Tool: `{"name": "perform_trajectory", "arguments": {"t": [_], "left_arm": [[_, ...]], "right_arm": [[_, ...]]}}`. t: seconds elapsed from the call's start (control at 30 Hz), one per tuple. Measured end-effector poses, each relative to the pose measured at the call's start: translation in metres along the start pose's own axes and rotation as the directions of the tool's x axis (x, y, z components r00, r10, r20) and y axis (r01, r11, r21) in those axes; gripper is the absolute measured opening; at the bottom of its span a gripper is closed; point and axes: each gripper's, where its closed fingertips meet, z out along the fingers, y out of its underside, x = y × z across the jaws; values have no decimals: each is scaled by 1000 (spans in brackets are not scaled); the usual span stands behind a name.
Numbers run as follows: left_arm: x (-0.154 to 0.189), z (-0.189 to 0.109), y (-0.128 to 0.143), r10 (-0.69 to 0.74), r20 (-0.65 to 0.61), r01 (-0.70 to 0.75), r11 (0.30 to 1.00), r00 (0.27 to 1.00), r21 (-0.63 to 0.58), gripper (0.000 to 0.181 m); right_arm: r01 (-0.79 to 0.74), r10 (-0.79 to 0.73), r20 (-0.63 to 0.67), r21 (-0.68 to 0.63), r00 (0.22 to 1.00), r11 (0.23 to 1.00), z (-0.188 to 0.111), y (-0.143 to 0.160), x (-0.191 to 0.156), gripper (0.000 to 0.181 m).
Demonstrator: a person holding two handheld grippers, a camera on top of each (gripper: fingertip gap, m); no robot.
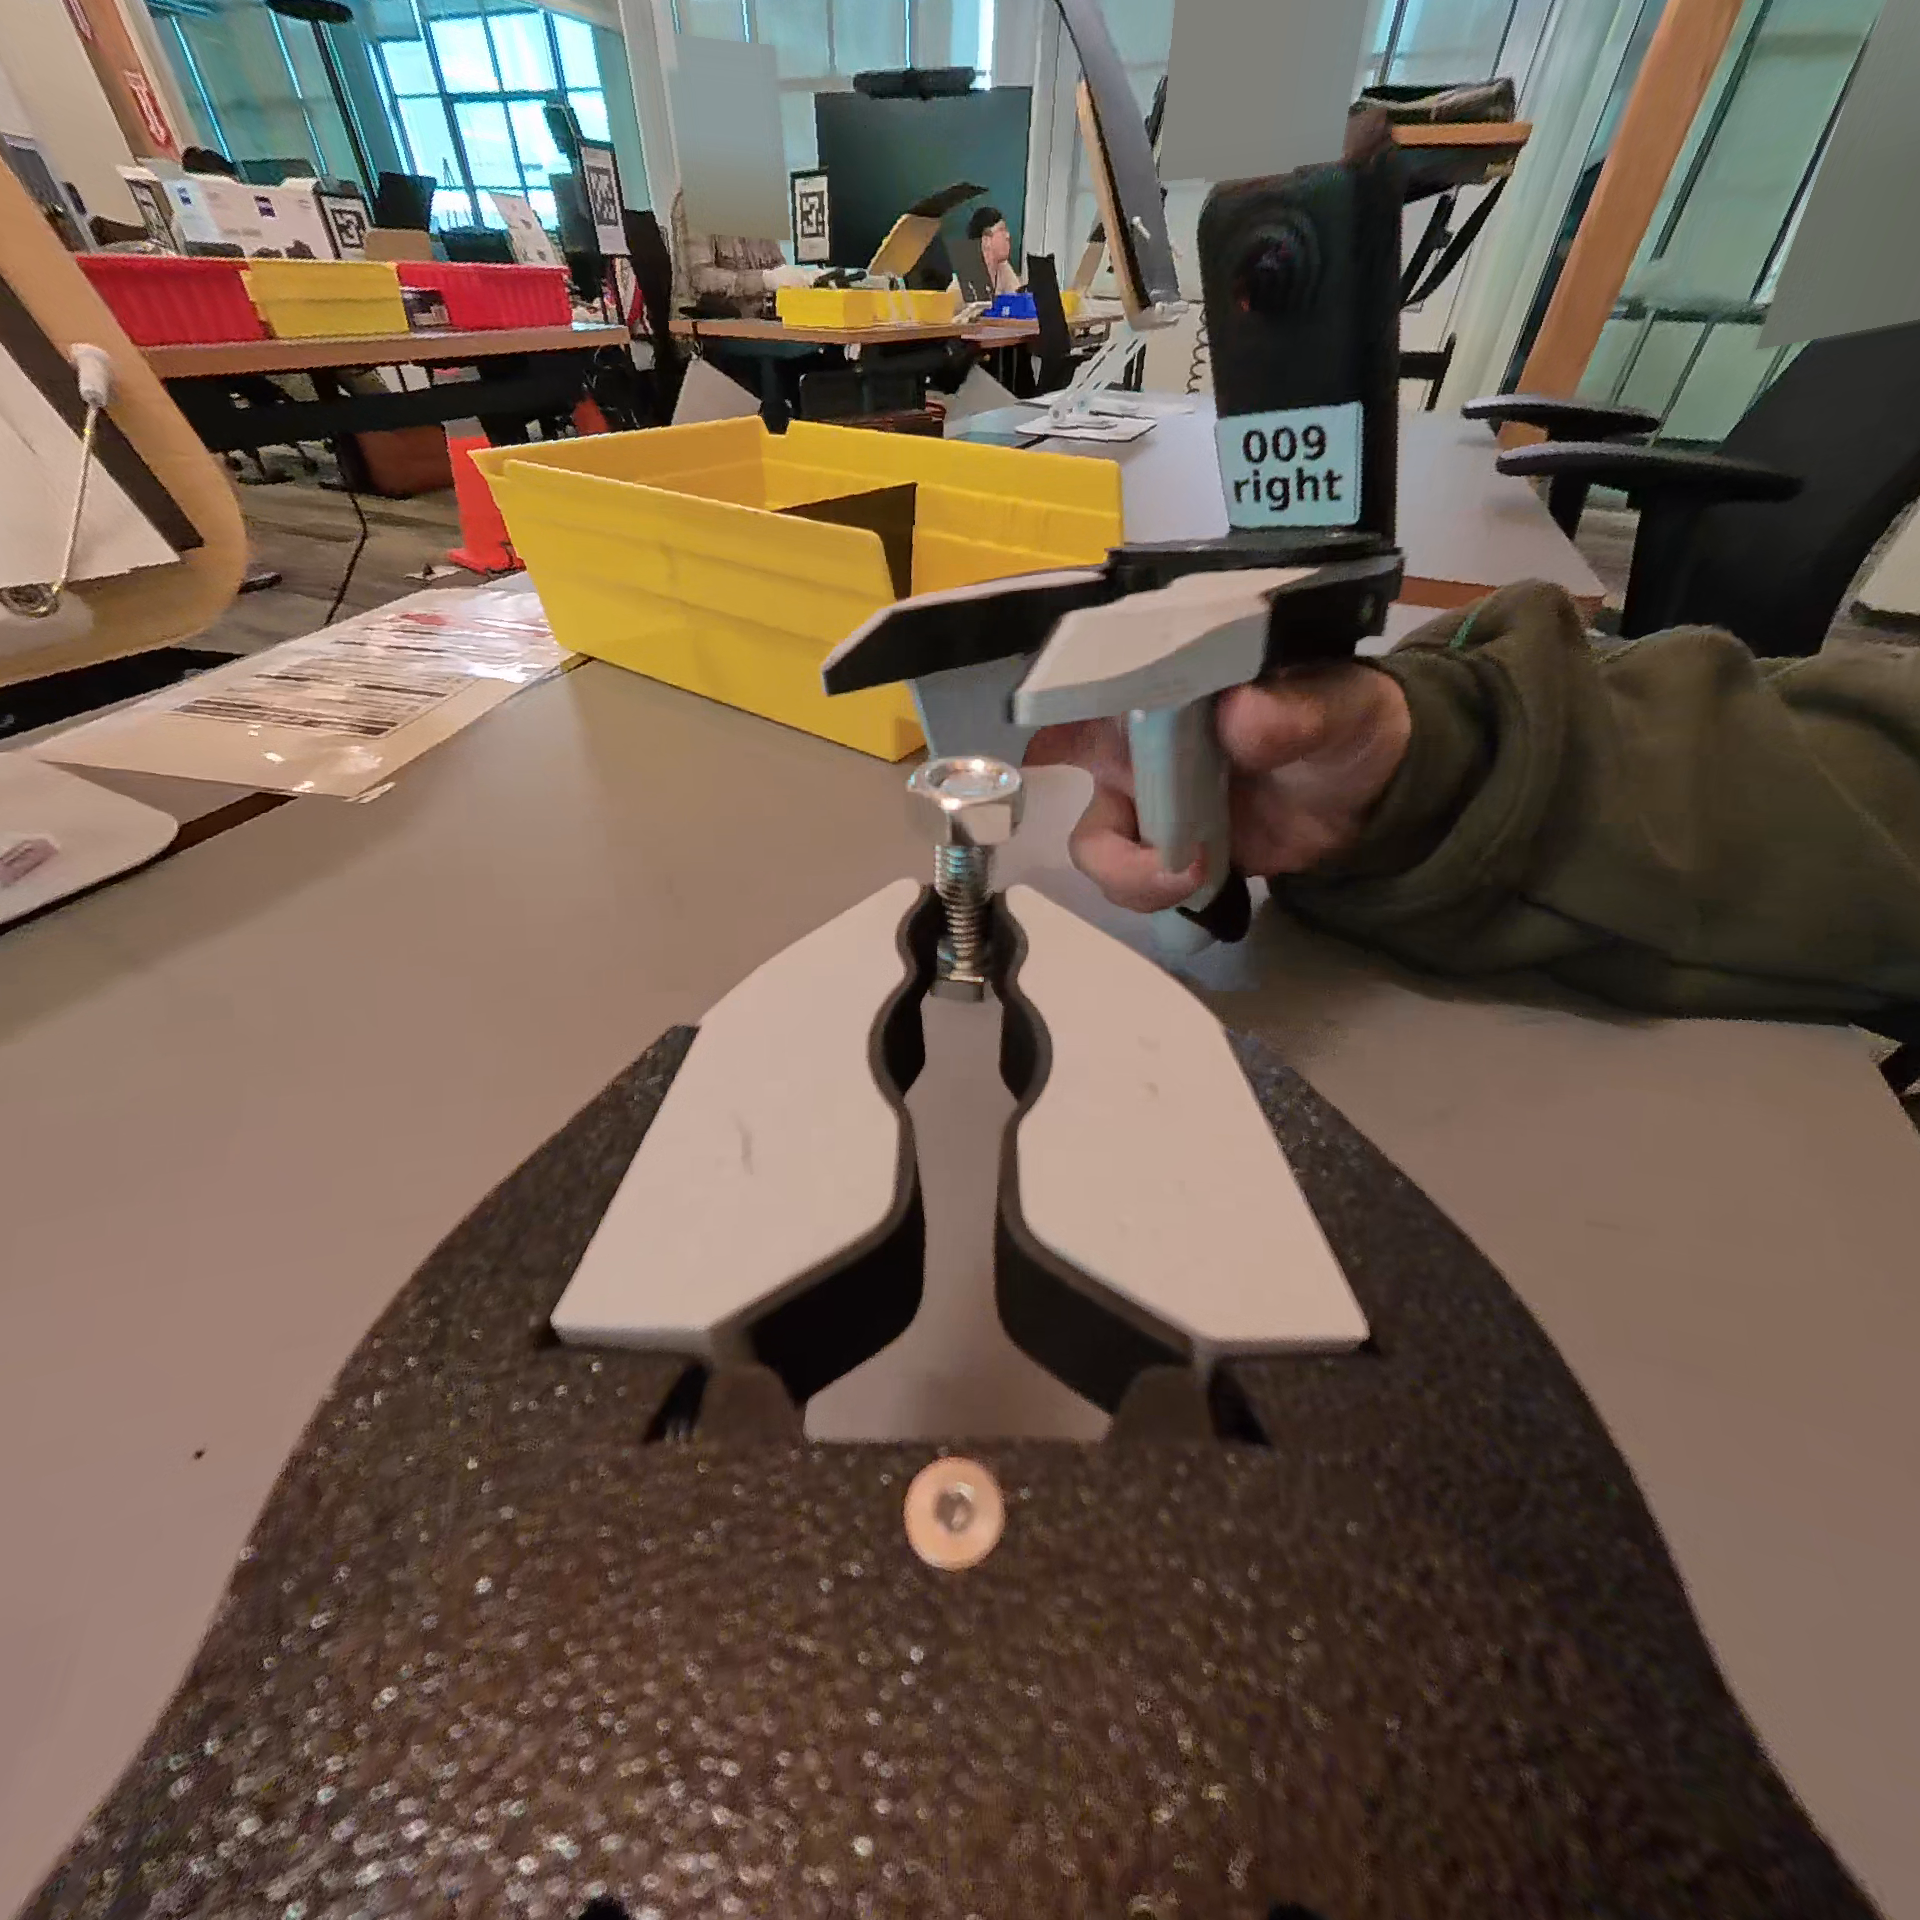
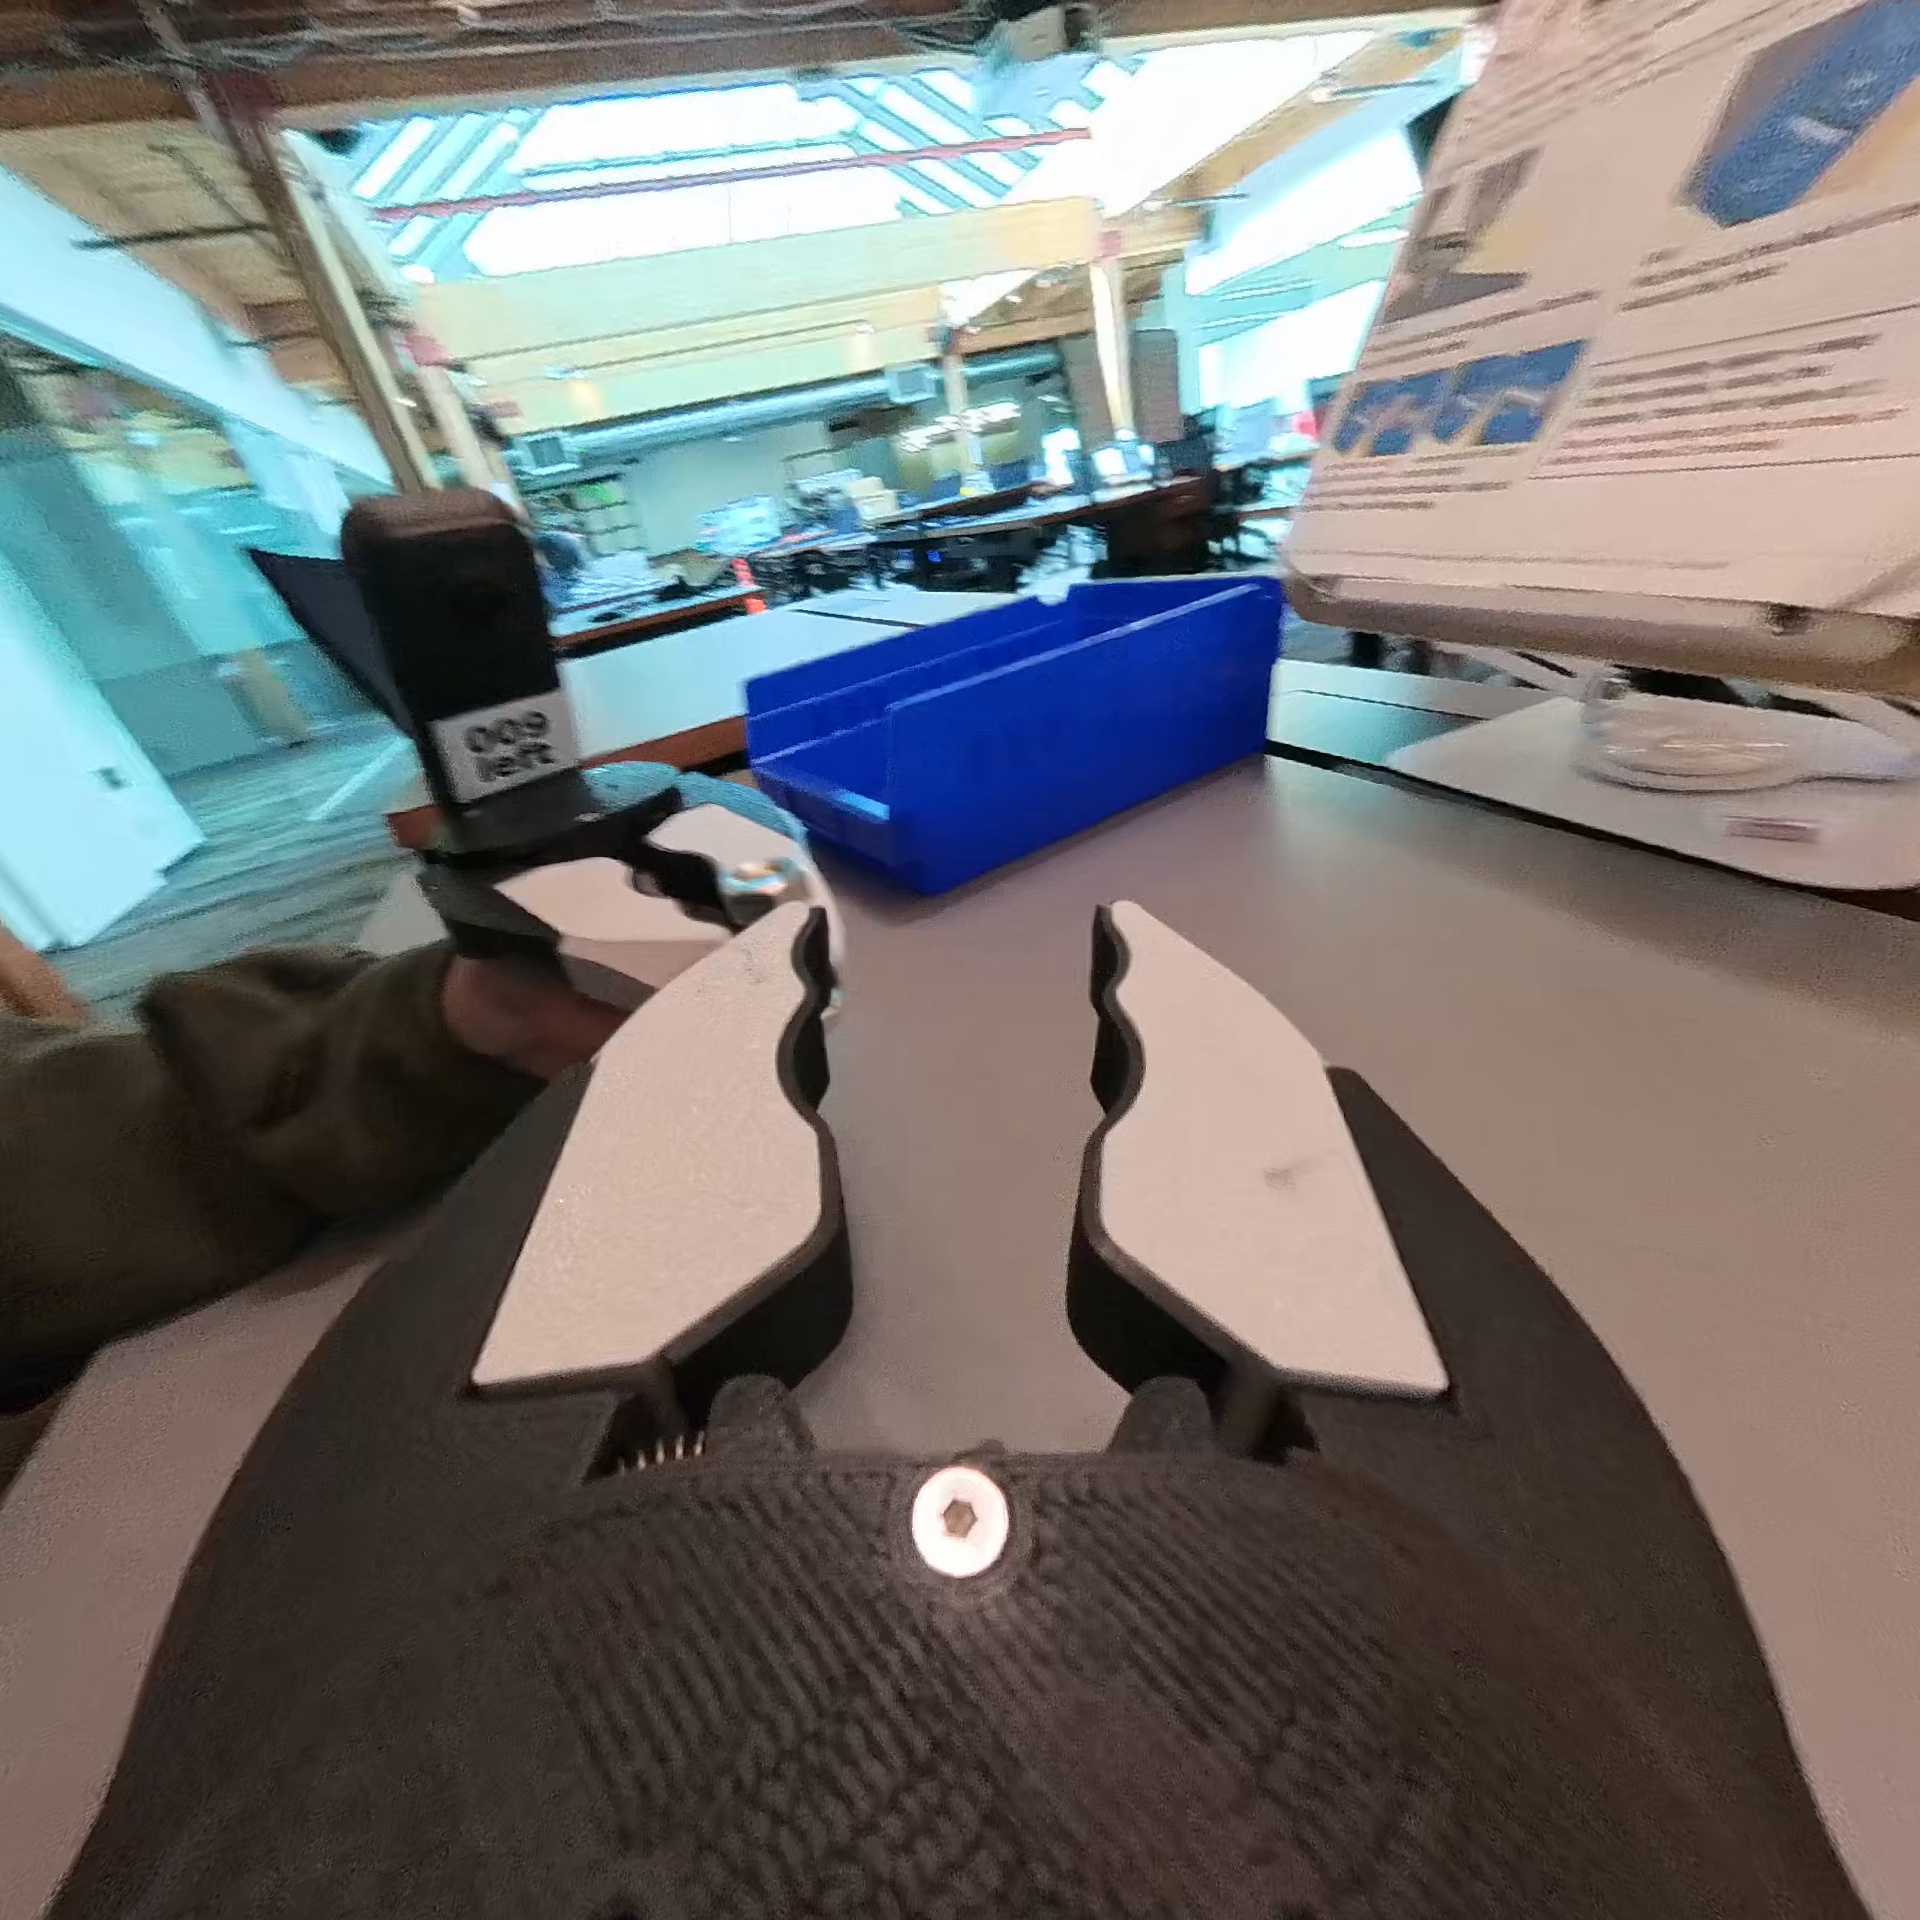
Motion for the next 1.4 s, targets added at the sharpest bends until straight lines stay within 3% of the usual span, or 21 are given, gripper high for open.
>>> {"name": "perform_trajectory", "arguments": {"t": [0.2, 0.33, 0.4, 0.43, 0.57, 0.73, 0.97, 1.1, 1.23, 1.4], "left_arm": [[5, 4, 3, 49, -5, -49, 998, 999, -30, 9], [4, 3, 2, 60, 10, -59, 998, 998, -23, 9], [3, -1, -10, 25, 7, -25, 999, 1000, 46, 9], [-2, -2, -10, 16, 34, -18, 999, 999, 43, 9], [-3, 3, 1, 64, 64, -62, 998, 996, -34, 9], [6, 10, 2, 108, 56, -105, 993, 993, -58, 9], [-2, 5, -4, 79, 90, -77, 997, 993, -23, 9], [-2, 7, 0, 98, 102, -92, 994, 990, -55, 9], [2, 10, 1, 106, 85, -101, 993, 991, -62, 9], [2, 9, -1, 101, 85, -96, 994, 991, -53, 9]], "right_arm": [[60, -61, 68, 18, 996, 998, 13, -1, -31, 49], [68, -68, -18, 1, 998, 998, 12, 3, -15, 40], [105, -105, -129, -7, 986, 994, 2, -3, 7, 33], [124, -122, -133, 1, 983, 992, -3, -6, 11, 40], [4, -11, 63, 115, 998, 993, -3, -26, -20, 48], [138, -138, 52, 17, 989, 990, 13, -3, -36, 48], [152, -151, -108, 1, 983, 988, -2, -9, 4, 41], [71, -72, 14, 62, 997, 996, -1, -18, -14, 46], [156, -155, 32, -16, 987, 988, 11, 1, -27, 47], [152, -152, -10, -25, 988, 988, 13, 4, -20, 47]]}}
